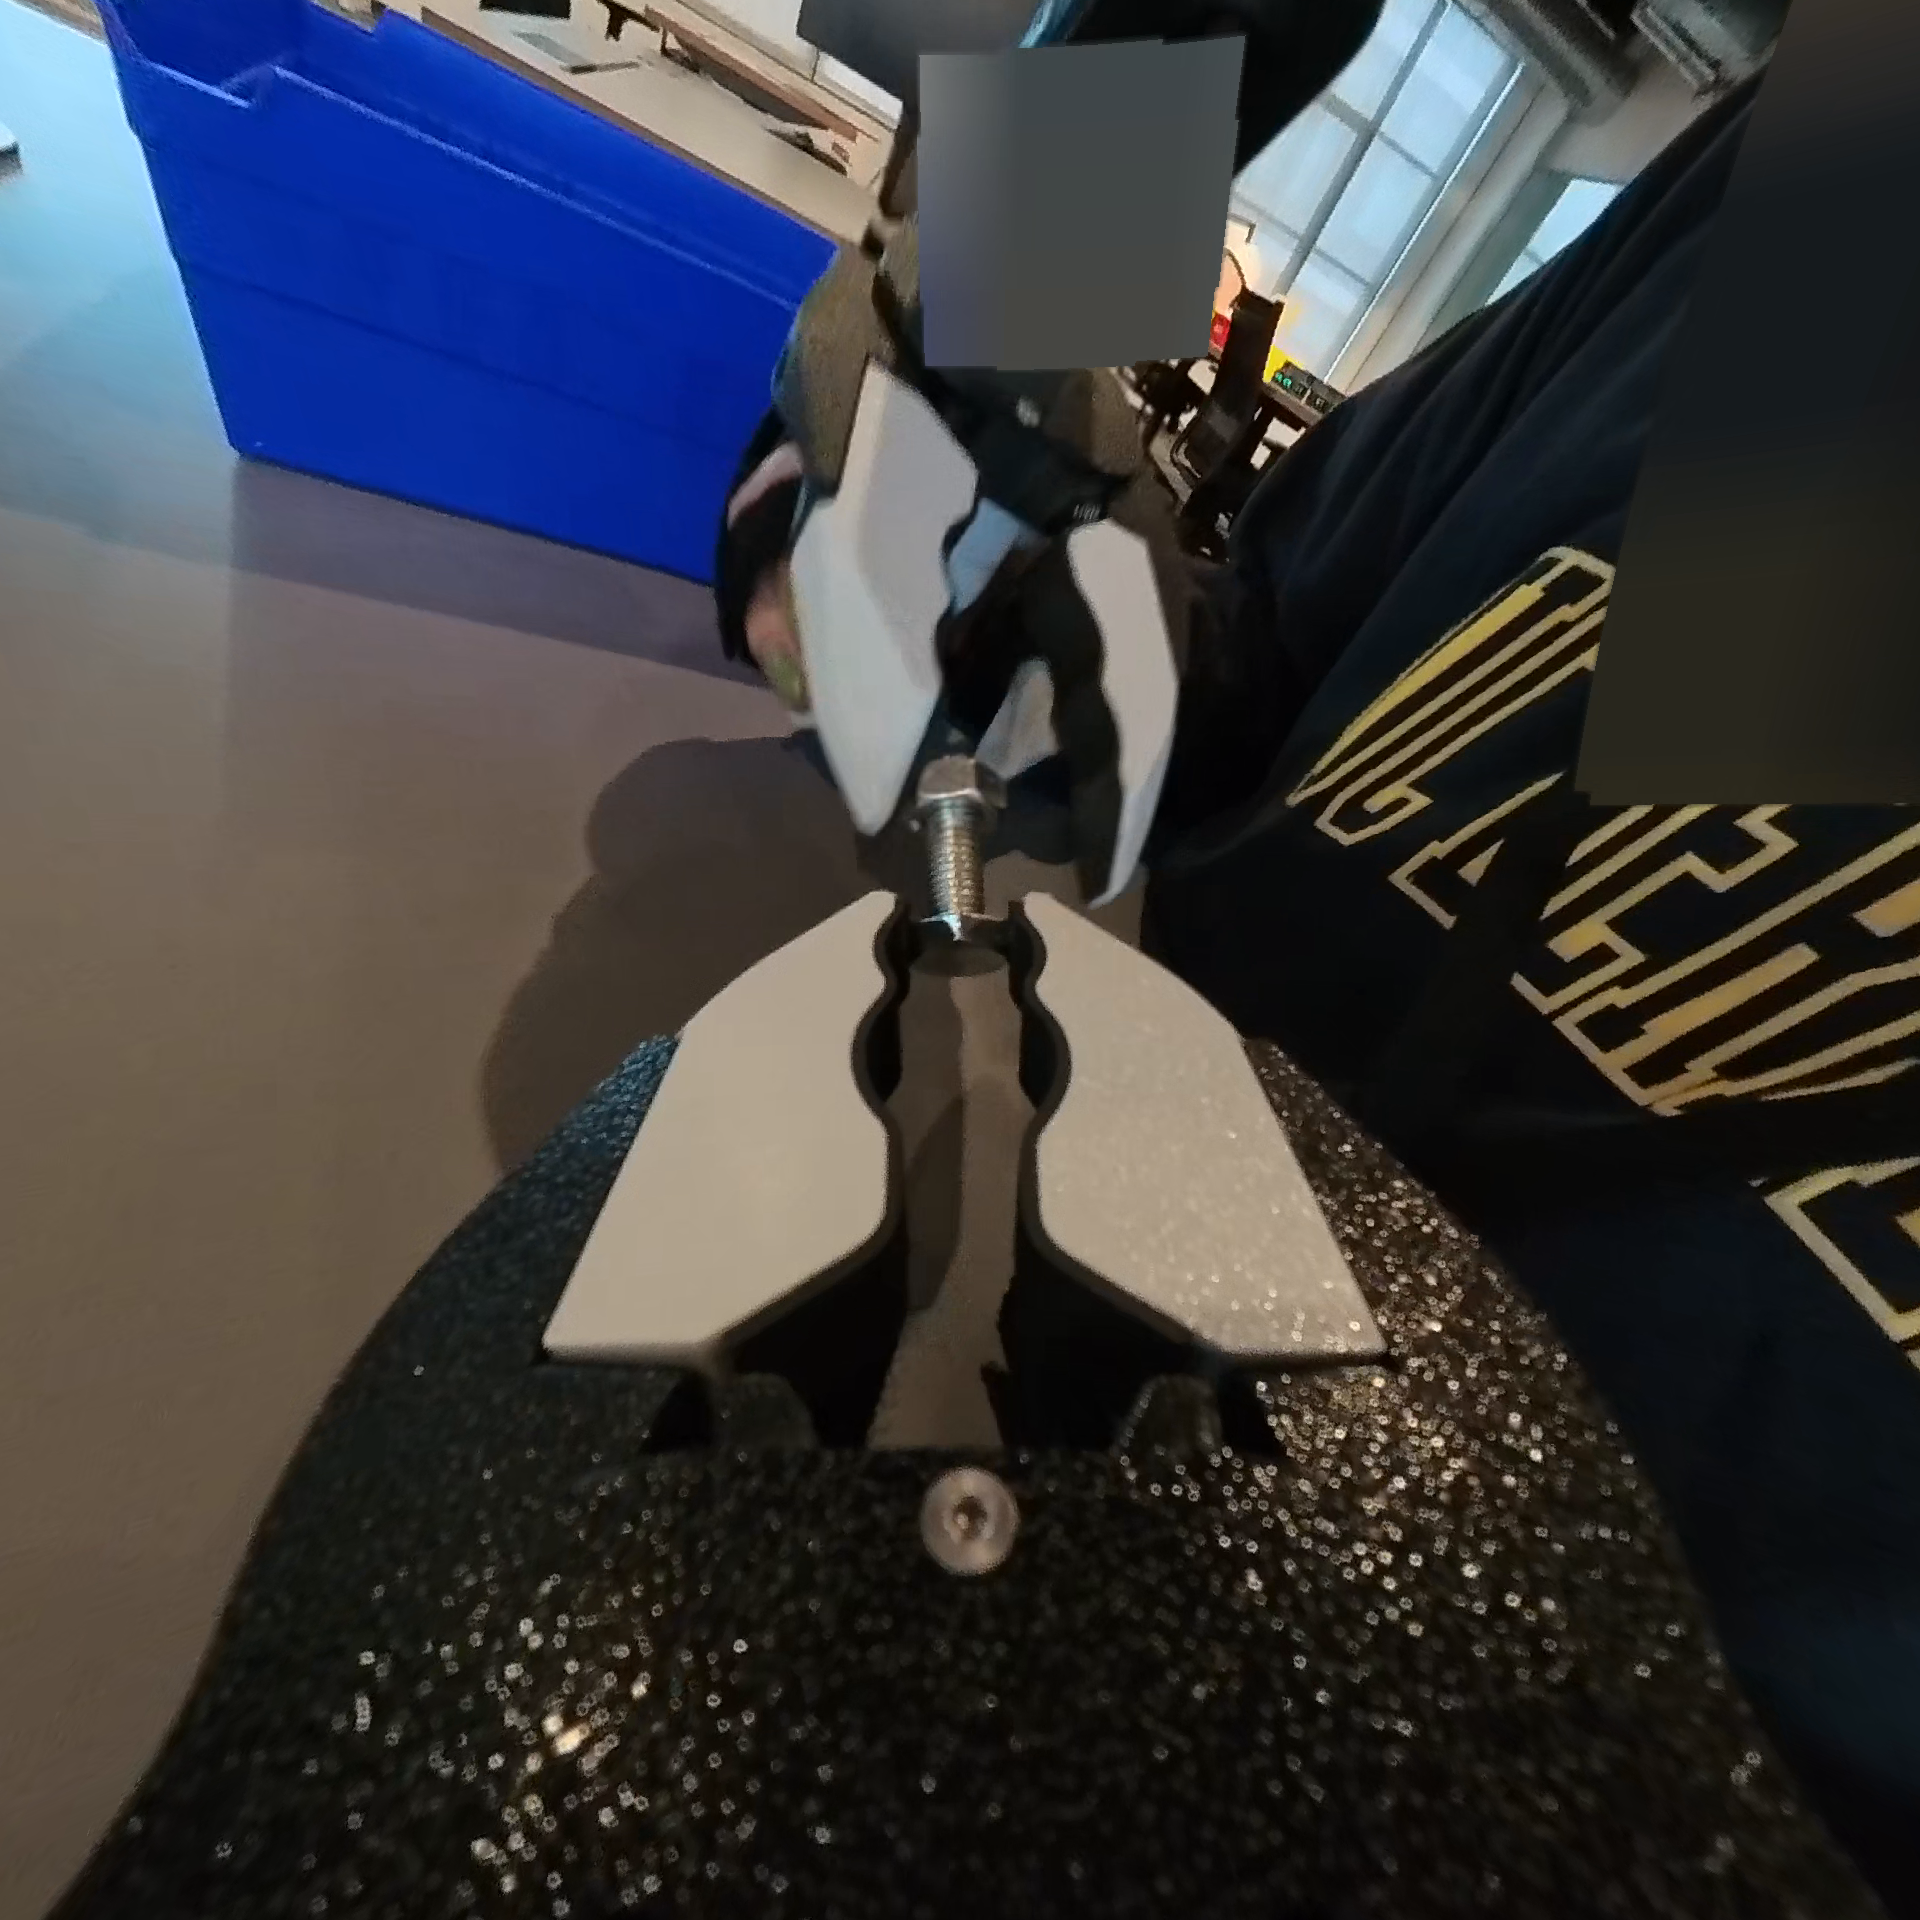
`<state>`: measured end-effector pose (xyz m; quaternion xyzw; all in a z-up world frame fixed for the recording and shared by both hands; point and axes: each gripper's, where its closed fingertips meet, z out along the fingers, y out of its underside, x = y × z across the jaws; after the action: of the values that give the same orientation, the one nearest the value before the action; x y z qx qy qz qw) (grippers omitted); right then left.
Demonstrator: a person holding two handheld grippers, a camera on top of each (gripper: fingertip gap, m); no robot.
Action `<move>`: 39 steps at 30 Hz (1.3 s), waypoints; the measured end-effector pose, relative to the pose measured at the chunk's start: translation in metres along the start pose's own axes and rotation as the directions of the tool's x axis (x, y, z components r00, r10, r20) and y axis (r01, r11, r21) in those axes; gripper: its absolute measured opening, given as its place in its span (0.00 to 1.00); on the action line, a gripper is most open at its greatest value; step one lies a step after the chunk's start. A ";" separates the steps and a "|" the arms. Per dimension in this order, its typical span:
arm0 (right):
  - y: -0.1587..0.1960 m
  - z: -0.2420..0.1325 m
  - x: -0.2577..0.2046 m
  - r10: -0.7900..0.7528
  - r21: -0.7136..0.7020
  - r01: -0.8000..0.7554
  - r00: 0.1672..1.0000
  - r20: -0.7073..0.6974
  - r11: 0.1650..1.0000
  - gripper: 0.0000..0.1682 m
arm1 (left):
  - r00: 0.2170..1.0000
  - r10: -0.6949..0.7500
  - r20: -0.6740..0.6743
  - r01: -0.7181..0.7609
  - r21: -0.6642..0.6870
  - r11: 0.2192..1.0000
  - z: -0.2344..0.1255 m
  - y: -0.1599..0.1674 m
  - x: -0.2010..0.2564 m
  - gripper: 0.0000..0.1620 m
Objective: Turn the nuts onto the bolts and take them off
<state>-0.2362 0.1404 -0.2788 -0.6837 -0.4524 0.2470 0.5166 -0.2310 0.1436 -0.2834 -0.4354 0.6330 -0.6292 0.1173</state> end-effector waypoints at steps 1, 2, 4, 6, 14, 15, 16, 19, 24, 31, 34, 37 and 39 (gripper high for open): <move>0.004 0.001 0.001 0.007 -0.022 -0.007 1.000 -0.001 1.000 0.26 | 1.000 -0.003 -0.002 0.003 0.006 1.000 -0.001 -0.001 0.000 0.11; 0.007 0.001 0.001 0.014 -0.038 -0.014 1.000 0.000 0.999 0.26 | 1.000 -0.006 -0.004 0.006 0.013 1.000 -0.001 -0.002 0.000 0.11; 0.011 0.000 0.000 0.036 -0.062 -0.035 0.999 0.022 0.997 0.23 | 1.000 -0.011 -0.002 0.011 0.030 1.000 -0.003 -0.004 -0.001 0.11; 0.011 -0.001 -0.006 0.050 -0.064 -0.046 0.996 0.068 0.997 0.18 | 1.000 -0.019 0.001 0.019 0.041 0.999 -0.004 -0.005 -0.002 0.11; -0.013 -0.002 -0.018 0.011 0.081 -0.021 0.991 0.130 0.996 0.18 | 1.000 -0.026 0.012 0.025 0.028 0.999 -0.003 -0.003 -0.004 0.11; -0.016 -0.003 -0.017 0.010 0.103 -0.023 0.993 0.120 0.994 0.19 | 1.000 -0.020 0.012 0.020 0.019 1.000 -0.002 -0.002 -0.003 0.11; -0.018 -0.003 -0.013 0.011 0.111 -0.022 0.995 0.097 0.994 0.22 | 1.000 -0.012 0.009 0.012 0.006 1.000 -0.001 -0.001 -0.002 0.11; -0.010 -0.001 -0.003 0.002 0.066 -0.003 1.000 0.022 0.998 0.26 | 1.000 0.008 0.011 -0.008 -0.016 1.000 0.002 0.002 0.000 0.11; 0.007 0.001 0.003 0.012 -0.036 -0.012 1.000 -0.004 0.999 0.25 | 1.000 -0.001 0.002 0.001 0.023 1.000 -0.001 -0.003 0.000 0.11; 0.001 -0.002 -0.016 0.019 -0.008 -0.018 0.991 0.131 1.000 0.14 | 1.000 -0.009 0.015 0.009 0.021 1.000 -0.001 -0.002 -0.003 0.11; -0.008 -0.002 -0.017 -0.008 0.049 0.003 0.993 0.120 0.999 0.15 | 1.000 -0.010 0.019 0.009 0.012 1.000 0.000 -0.001 -0.003 0.11; -0.014 -0.002 -0.009 -0.022 0.088 0.018 0.999 0.049 0.996 0.23 | 1.000 -0.005 0.010 0.005 -0.001 1.000 0.001 0.001 -0.001 0.11; -0.010 -0.001 -0.004 -0.027 0.064 0.026 1.000 0.014 0.998 0.25 | 1.000 0.012 0.014 -0.012 -0.025 1.000 0.004 0.004 0.000 0.11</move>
<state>-0.2407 0.1375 -0.2701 -0.6590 -0.4571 0.2595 0.5379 -0.2300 0.1403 -0.2878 -0.4373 0.6426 -0.6176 0.1201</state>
